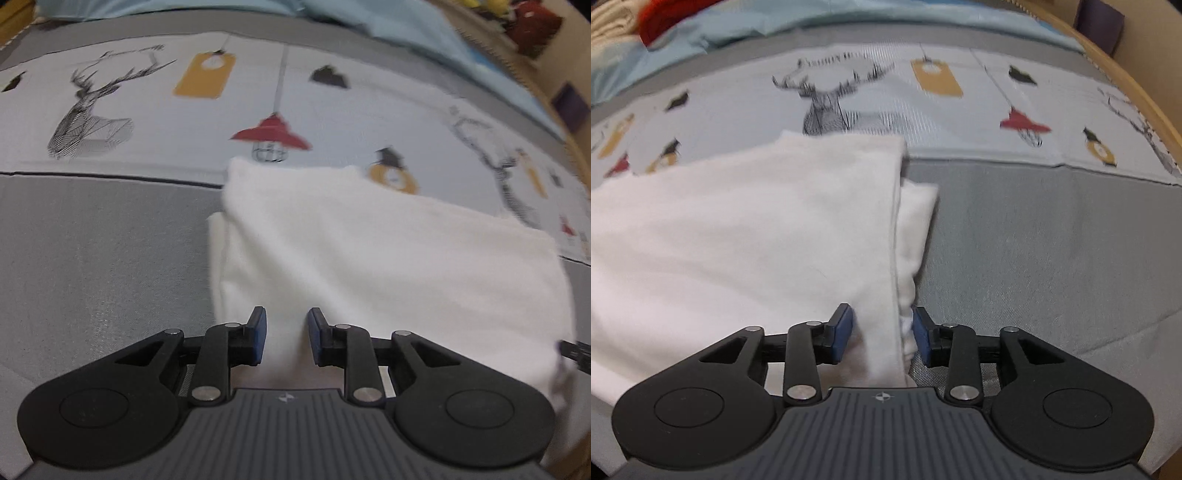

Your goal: Fold small clothes

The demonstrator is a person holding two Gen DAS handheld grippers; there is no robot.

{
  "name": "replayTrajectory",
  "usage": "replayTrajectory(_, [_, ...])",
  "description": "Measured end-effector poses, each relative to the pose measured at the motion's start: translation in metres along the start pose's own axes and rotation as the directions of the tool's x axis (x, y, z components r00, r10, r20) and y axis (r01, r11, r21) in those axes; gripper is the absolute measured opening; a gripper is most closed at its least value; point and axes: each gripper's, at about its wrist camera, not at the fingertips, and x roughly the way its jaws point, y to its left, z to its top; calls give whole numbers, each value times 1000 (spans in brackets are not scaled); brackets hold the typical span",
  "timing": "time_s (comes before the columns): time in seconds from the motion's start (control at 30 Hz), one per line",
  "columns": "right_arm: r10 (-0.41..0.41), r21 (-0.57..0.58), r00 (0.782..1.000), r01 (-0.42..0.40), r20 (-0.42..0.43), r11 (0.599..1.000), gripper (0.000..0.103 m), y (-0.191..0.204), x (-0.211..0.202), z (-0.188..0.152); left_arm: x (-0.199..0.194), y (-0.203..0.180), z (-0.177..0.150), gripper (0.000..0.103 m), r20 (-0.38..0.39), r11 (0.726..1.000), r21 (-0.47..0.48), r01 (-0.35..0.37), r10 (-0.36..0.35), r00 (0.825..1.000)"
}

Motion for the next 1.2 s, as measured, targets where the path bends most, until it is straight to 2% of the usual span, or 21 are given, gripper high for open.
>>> replayTrajectory(0.07, [-5,8,1000,4,5,1000,46,0,2,1,12,4,-1,27,-15,999,-19,-50,50,999])
replayTrajectory(0.1, [-2,17,1000,2,9,1000,46,-1,2,1,11,8,-1,27,0,998,-45,-51,51,999])
replayTrajectory(0.13, [-2,29,1000,2,18,1000,46,-2,1,3,8,11,3,27,36,996,-71,-51,54,998])
replayTrajectory(0.2, [-1,44,997,-2,77,999,45,-2,-7,7,-3,10,8,27,135,995,-64,-81,89,987])
replayTrajectory(0.23, [4,45,994,-9,111,999,45,-3,-10,10,-5,8,11,27,151,994,-58,-88,95,984])
replayTrajectory(0.33, [11,49,991,-18,137,999,45,-7,-4,17,1,8,21,27,148,997,-71,14,-3,989])
replayTrajectory(0.4, [-24,44,997,21,80,999,46,-9,12,19,17,5,22,28,77,999,-40,-4,7,997])
replayTrajectory(0.47, [-24,58,999,21,42,998,48,-13,22,20,20,2,22,30,75,999,-18,-40,41,996])
replayTrajectory(0.53, [-21,79,998,17,54,997,48,-15,21,24,10,-4,26,28,143,996,25,-80,76,987])
replayTrajectory(0.57, [-24,84,997,18,77,996,48,-14,17,26,2,-11,26,28,205,992,75,-103,86,975])
replayTrajectory(0.6, [-23,82,994,14,109,997,48,-13,14,27,-6,-17,25,29,260,987,121,-103,69,963])
replayTrajectory(0.63, [-20,76,992,10,127,997,48,-14,13,28,-8,-22,23,30,280,985,148,-85,40,959])
replayTrajectory(0.67, [-24,69,993,15,119,997,48,-14,16,27,-3,-24,22,30,262,984,166,-66,20,965])
replayTrajectory(0.73, [-26,77,999,23,39,997,52,-19,30,23,19,-20,15,33,123,986,156,-63,44,991])
replayTrajectory(0.77, [-16,94,999,13,32,995,52,-22,32,22,19,-18,13,33,129,988,139,-65,47,990])
replayTrajectory(0.9, [-29,115,996,20,84,993,52,-21,9,25,-16,-29,3,34,256,976,177,-125,76,964])
replayTrajectory(1.1, [-11,26,966,4,258,1000,51,-9,-54,24,-70,-25,-14,44,316,975,204,-93,25,948])
replayTrajectory(1.17, [16,13,957,-21,290,1000,51,-9,-73,23,-97,-21,-21,47,360,974,217,-59,-24,933])
replayTrajectory(1.2, [18,16,950,-25,313,1000,51,-10,-87,22,-112,-19,-25,53,391,971,231,-54,-42,920])
